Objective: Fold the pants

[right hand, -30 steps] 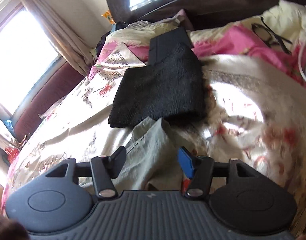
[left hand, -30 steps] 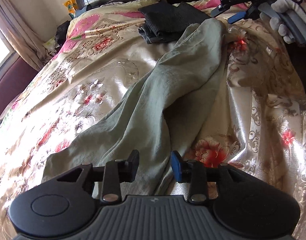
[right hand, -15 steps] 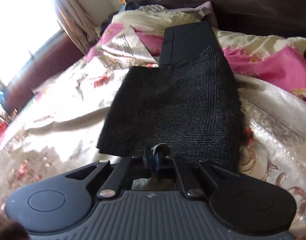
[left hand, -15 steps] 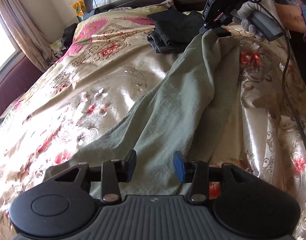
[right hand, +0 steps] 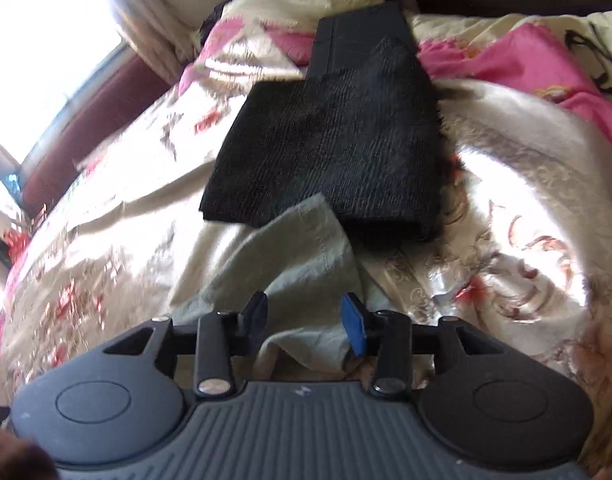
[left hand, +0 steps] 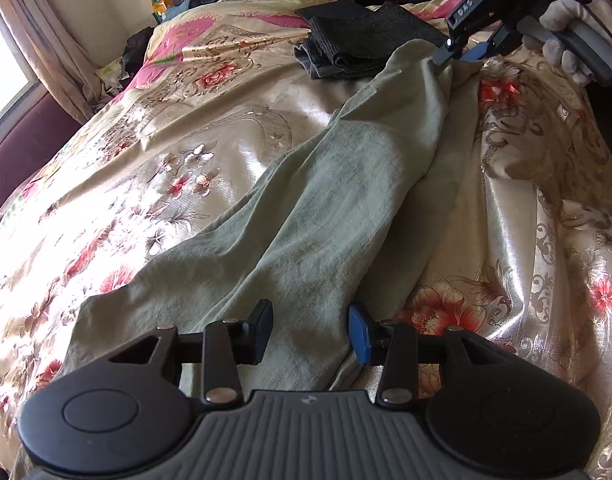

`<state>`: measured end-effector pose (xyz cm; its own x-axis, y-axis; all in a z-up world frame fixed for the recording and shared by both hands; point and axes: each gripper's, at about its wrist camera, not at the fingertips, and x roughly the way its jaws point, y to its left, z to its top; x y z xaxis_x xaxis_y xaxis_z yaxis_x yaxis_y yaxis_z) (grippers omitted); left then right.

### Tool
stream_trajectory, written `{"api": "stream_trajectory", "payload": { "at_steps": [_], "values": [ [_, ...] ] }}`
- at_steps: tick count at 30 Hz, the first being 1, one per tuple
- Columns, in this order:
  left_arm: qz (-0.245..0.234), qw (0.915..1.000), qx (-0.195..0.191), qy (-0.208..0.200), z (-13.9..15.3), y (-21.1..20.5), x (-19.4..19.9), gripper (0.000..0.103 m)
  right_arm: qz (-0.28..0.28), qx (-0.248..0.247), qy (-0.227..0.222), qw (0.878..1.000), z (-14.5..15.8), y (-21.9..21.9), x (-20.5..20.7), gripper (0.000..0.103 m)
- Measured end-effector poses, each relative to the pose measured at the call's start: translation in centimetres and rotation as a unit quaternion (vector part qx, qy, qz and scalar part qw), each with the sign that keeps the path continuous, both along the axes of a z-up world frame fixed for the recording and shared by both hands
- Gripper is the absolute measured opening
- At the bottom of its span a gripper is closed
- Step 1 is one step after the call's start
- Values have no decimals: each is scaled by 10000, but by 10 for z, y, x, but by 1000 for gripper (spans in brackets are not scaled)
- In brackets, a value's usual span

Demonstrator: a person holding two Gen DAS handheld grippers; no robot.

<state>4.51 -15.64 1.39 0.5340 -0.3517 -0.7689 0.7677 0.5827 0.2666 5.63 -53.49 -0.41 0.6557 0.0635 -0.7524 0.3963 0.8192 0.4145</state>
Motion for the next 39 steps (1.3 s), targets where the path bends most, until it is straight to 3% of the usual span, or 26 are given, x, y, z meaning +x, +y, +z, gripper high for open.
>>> {"api": "stream_trajectory", "payload": {
  "at_steps": [2, 3, 4, 11, 14, 18, 24, 30, 32, 34, 36, 38, 39],
  "values": [
    [6, 10000, -39, -1, 2, 2, -1, 56, 117, -337, 123, 9993, 1, 6, 3, 30],
    [1, 10000, -46, 15, 2, 3, -2, 56, 153, -412, 185, 9989, 2, 7, 3, 8],
    [-6, 10000, -46, 27, 2, 3, -2, 56, 173, -301, 184, 9992, 4, 4, 2, 3],
    [-52, 9998, -181, -36, 10, 2, -2, 56, 65, -609, -177, 9980, 30, -12, -6, 3],
    [-80, 9999, -5, 65, 2, 1, 0, 56, 372, -358, 93, 9986, 24, -10, -9, 10],
    [-125, 9995, 261, 110, -11, 6, -5, 56, -287, -161, -268, 9991, 27, -14, -40, 32],
    [16, 9994, 165, 306, -10, 14, -4, 56, -620, 1267, -644, 9879, 17, -5, -73, 34],
    [-8, 9997, 195, 172, -9, 12, -9, 56, -1073, 1630, -248, 9805, -27, 9, -44, 41],
    [0, 9997, 156, 177, -7, 15, -12, 56, -1181, 1649, -249, 9789, -29, 11, -38, 47],
    [44, 9998, 103, 180, -6, 18, -12, 56, -1247, 1823, -531, 9739, -26, 12, -39, 65],
    [116, 9996, 12, 238, -6, 21, -11, 56, -1524, 1904, -745, 9669, -31, 13, -36, 73],
    [180, 9996, 7, 228, -6, 20, -9, 56, -1579, 1525, -591, 9738, -34, 20, -26, 68],
    [196, 9996, 12, 180, -5, 19, -9, 56, -1580, 1259, -525, 9780, -31, 25, -25, 51]
  ]
}}
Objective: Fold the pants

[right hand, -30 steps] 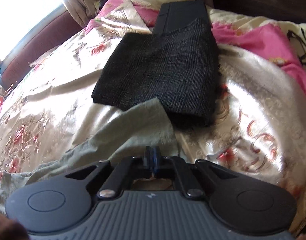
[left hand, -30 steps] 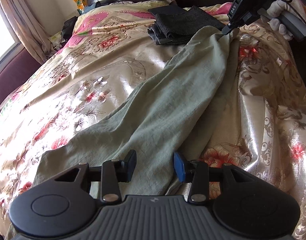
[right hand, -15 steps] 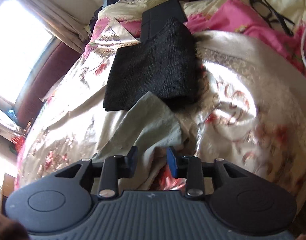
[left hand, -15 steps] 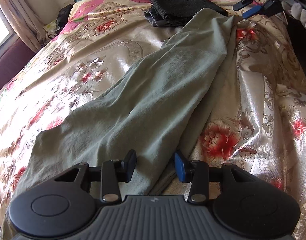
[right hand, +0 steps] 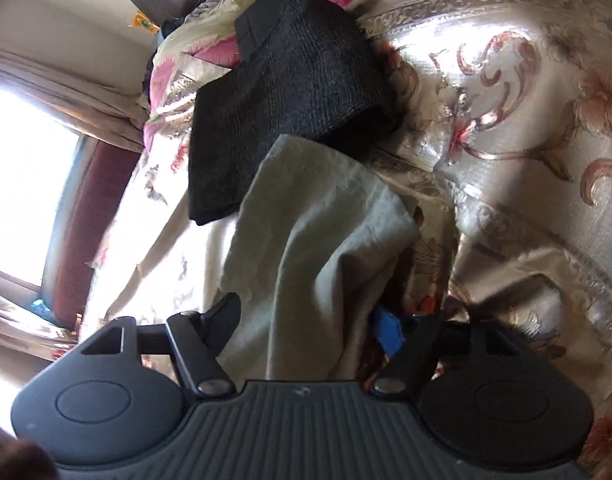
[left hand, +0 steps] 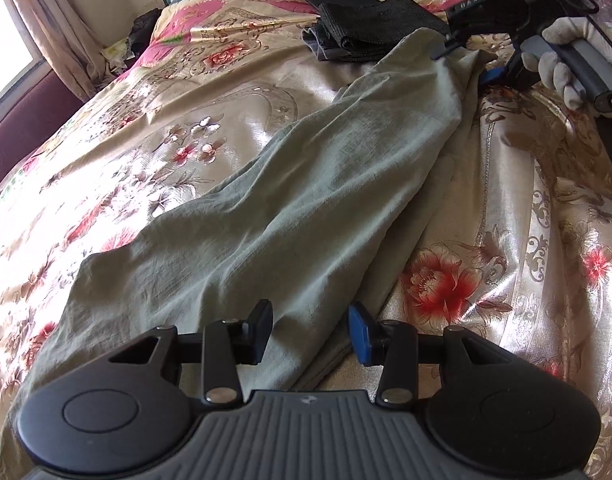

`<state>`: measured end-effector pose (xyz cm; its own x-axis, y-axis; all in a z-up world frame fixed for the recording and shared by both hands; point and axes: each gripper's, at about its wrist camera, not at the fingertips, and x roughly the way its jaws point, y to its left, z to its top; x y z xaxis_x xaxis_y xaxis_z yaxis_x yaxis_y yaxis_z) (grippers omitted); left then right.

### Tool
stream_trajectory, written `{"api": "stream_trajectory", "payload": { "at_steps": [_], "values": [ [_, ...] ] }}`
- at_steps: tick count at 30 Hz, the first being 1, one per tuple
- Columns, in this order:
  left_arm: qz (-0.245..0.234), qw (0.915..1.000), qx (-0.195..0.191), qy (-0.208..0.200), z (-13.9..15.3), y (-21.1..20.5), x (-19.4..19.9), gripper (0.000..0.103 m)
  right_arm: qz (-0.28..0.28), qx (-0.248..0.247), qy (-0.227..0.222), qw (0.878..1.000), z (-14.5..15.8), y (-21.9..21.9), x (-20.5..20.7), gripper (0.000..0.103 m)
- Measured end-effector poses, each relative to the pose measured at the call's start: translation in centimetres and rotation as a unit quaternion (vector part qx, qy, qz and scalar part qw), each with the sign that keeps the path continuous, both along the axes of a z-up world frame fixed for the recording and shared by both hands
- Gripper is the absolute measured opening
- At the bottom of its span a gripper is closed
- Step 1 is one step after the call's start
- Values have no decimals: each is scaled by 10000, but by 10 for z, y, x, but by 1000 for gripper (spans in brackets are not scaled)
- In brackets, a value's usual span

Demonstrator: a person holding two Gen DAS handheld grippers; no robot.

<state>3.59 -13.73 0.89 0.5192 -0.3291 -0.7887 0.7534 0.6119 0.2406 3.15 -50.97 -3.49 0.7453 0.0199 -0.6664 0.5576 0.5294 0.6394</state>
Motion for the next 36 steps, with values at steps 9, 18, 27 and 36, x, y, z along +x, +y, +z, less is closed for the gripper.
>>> {"api": "stream_trajectory", "payload": {
  "at_steps": [9, 18, 27, 36],
  "values": [
    [-177, 9992, -213, -274, 21, -6, -8, 58, -360, -219, -1518, 9875, 64, -42, -48, 3],
    [-80, 9997, 180, -112, 2, 9, -14, 63, -369, 512, -473, 9969, 6, -50, -55, 23],
    [1849, 9819, 21, -403, 27, 139, -8, 64, 1289, -2502, -410, 9587, 93, 77, -48, 36],
    [3221, 9453, -466, -237, 4, 230, 24, 79, 5721, -2767, -1135, 7637, 53, 351, 25, 37]
  ]
}}
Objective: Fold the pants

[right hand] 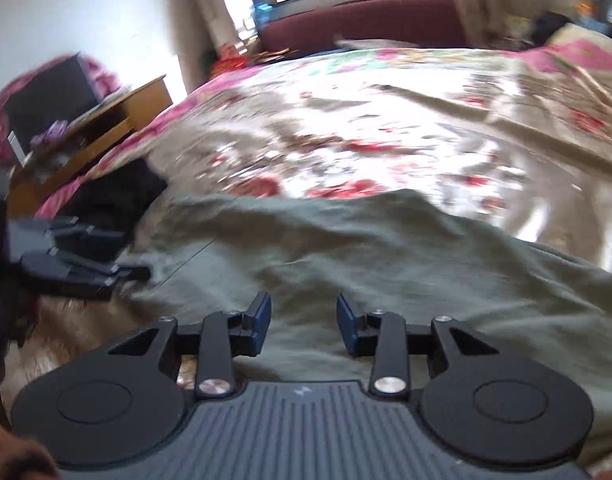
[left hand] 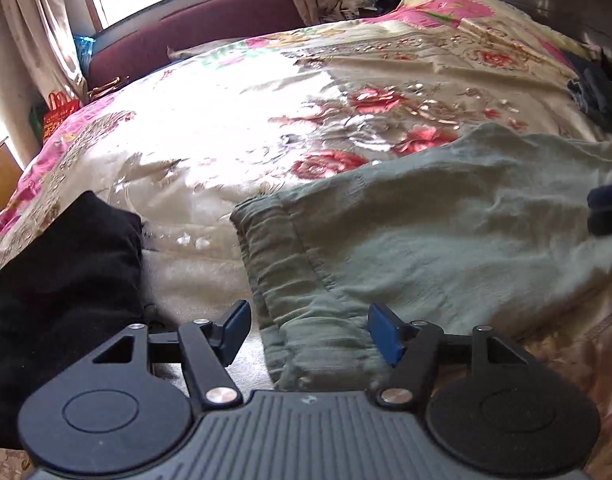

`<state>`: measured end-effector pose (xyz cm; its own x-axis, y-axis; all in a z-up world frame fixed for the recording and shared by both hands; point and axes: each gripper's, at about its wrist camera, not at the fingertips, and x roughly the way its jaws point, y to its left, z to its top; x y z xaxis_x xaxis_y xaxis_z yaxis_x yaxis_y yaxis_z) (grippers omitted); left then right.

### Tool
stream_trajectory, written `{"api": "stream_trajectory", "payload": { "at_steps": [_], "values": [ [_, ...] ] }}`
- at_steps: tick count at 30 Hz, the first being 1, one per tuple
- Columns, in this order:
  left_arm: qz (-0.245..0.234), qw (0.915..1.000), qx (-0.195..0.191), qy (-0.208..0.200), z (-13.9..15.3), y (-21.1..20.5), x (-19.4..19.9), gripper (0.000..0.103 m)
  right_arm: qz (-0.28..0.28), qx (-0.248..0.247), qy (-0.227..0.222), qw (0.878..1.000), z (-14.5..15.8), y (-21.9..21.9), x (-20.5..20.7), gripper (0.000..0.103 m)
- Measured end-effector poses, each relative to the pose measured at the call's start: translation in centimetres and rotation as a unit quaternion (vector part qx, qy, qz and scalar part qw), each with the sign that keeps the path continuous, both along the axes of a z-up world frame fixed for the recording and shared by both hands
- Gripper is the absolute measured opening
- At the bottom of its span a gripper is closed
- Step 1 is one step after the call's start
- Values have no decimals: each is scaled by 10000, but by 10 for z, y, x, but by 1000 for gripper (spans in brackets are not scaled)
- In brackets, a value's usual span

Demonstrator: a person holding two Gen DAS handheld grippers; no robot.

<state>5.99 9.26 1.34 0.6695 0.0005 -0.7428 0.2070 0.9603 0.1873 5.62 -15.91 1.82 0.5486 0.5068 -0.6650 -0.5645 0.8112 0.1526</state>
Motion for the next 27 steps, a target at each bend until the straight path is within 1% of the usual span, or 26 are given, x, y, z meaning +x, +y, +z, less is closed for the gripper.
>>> {"api": "stream_trajectory", "payload": {
  "at_steps": [1, 2, 3, 4, 5, 6, 8, 10, 11, 12, 13, 14, 15, 16, 17, 19, 20, 22, 24, 25, 26, 27],
  "values": [
    [68, 9999, 99, -57, -3, 3, -2, 79, 293, -235, -79, 9993, -3, 18, -7, 37],
    [45, 9999, 21, -95, -3, 8, -5, 80, 521, -351, -164, 9979, -3, 31, -14, 37],
    [20, 9999, -135, -79, -3, 14, -7, 82, 722, -405, -234, 9963, -4, 40, -21, 38],
    [-2, 9995, -315, -3, -3, 19, -5, 86, 913, -504, -319, 9940, -5, 50, -28, 45],
    [-42, 9990, -440, 103, -6, 22, -1, 90, 1027, -657, -389, 9918, -8, 57, -30, 51],
    [-67, 9983, -543, 178, -10, 23, 5, 90, 1085, -798, -444, 9899, -12, 64, -32, 57],
    [-27, 9962, -798, 346, -20, 27, 16, 92, 1085, -874, -432, 9893, -18, 78, -31, 57],
    [253, 9888, -1305, 675, -31, 36, 28, 95, 1144, -950, -505, 9876, -20, 91, -27, 57],
    [303, 9867, -1442, 682, -30, 40, 27, 93, 1236, -1036, -644, 9848, -20, 95, -30, 57],
    [299, 9865, -1463, 679, -29, 41, 24, 91, 1327, -1195, -843, 9803, -21, 100, -33, 57],
    [300, 9863, -1473, 679, -28, 41, 22, 84, 1323, -1318, -974, 9776, -24, 106, -33, 57],
    [264, 9858, -1513, 683, -27, 40, 21, 70, 1187, -1325, -929, 9797, -28, 110, -26, 56],
    [203, 9852, -1557, 682, -25, 39, 20, 64, 981, -1211, -663, 9855, -32, 112, -15, 54],
    [167, 9856, -1546, 660, -24, 37, 21, 55, 797, -1078, -425, 9901, -34, 113, -6, 45],
    [137, 9852, -1578, 656, -22, 37, 22, 48, 557, -972, -201, 9935, -37, 112, 4, 39],
    [131, 9825, -1738, 661, -18, 44, 24, 43, 283, -772, 11, 9966, -36, 117, 13, 28],
    [165, 9828, -1730, 623, -15, 50, 23, 40, 266, -645, 109, 9975, -33, 121, 13, 26],
    [299, 9856, -1582, 517, -8, 66, 19, 37, 423, -428, 245, 9979, -31, 135, 9, 24],
    [475, 9885, -1366, 451, -2, 88, 13, 37, 660, -306, 264, 9970, -31, 157, 5, 24],
    [606, 9902, -1195, 404, 0, 98, 10, 37, 819, -240, 216, 9961, -32, 171, 4, 24],
    [692, 9917, -1012, 387, 2, 107, 7, 37, 914, -187, 243, 9953, -32, 183, 6, 25],
    [727, 9926, -902, 364, 4, 114, 5, 35, 953, -106, 301, 9949, -33, 194, 10, 31]
  ]
}}
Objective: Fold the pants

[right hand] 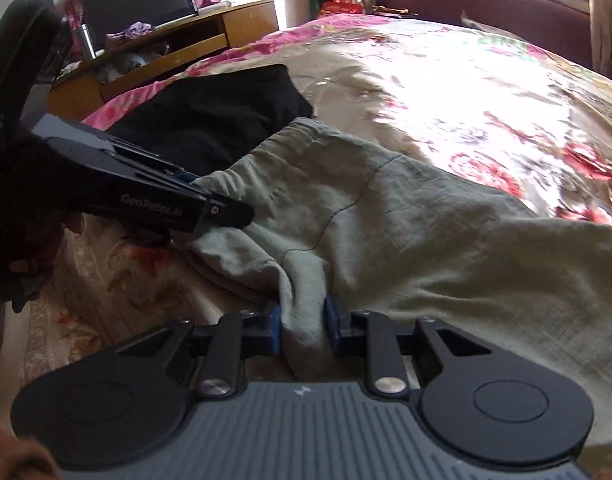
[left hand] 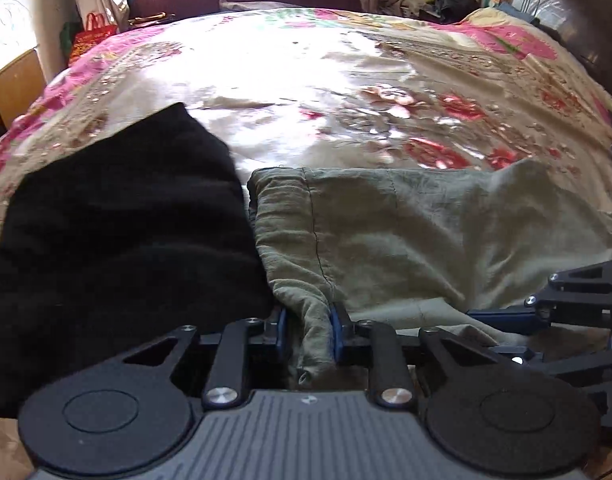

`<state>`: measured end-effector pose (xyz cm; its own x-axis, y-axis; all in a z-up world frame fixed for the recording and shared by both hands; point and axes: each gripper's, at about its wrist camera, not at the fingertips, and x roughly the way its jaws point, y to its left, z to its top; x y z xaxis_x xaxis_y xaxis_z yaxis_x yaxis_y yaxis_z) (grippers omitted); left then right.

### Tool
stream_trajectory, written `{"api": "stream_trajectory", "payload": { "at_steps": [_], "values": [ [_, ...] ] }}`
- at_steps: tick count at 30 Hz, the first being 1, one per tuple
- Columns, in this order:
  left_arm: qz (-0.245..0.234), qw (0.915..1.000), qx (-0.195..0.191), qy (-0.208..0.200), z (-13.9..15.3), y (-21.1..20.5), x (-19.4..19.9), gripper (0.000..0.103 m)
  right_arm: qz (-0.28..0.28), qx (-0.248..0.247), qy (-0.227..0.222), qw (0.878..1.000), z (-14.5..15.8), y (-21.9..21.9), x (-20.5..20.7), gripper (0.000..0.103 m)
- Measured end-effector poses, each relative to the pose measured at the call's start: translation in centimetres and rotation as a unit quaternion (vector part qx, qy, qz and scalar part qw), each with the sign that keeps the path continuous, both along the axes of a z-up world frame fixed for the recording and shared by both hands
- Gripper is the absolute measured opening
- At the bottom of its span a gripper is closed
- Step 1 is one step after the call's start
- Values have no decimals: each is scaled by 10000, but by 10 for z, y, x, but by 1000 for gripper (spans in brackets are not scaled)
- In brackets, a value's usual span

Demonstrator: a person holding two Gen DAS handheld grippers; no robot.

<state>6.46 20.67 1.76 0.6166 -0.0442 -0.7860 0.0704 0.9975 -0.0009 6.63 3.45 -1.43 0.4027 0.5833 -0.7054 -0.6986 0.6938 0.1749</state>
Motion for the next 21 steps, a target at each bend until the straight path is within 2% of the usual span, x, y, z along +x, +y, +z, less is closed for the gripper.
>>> {"api": "stream_trajectory", "payload": {
  "at_steps": [1, 3, 5, 7, 9, 12, 14, 17, 18, 20, 21],
  "values": [
    [13, 10000, -31, -7, 3, 5, -2, 35, -7, 83, 86, 9999, 2, 6, 4, 39],
    [109, 9999, -37, -15, 9, 8, -7, 35, -27, 331, 278, 9991, 9, 1, 7, 48],
    [-8, 9991, 340, -239, 18, -4, -17, 35, -114, 601, 359, 9975, 20, -24, 4, 46],
    [-109, 9957, 720, -570, 29, -20, -25, 36, -511, 925, 372, 9937, 35, -73, -2, 46],
    [-242, 9920, 928, -818, 39, -38, -29, 36, -1026, 1048, 254, 9889, 46, -122, -8, 46],
    [-720, 9876, 934, -1032, 51, -74, -27, 43, -2120, 613, -163, 9752, 55, -210, -13, 46],
    [-1099, 9835, 960, -1071, 48, -109, -21, 45, -2969, -29, -407, 9540, 53, -272, -15, 47],
    [-1861, 9748, 782, -946, 35, -173, -9, 45, -4007, -651, -716, 9111, 51, -355, -24, 47],
    [-2108, 9705, 710, -932, 31, -196, -6, 45, -4381, -763, -761, 8924, 52, -382, -28, 47],
    [-2673, 9587, 459, -852, 23, -249, -2, 45, -4802, -669, -758, 8713, 53, -427, -36, 49],
    [-3024, 9495, 275, -788, 21, -278, -2, 45, -5027, -601, -746, 8591, 52, -446, -41, 48]
  ]
}}
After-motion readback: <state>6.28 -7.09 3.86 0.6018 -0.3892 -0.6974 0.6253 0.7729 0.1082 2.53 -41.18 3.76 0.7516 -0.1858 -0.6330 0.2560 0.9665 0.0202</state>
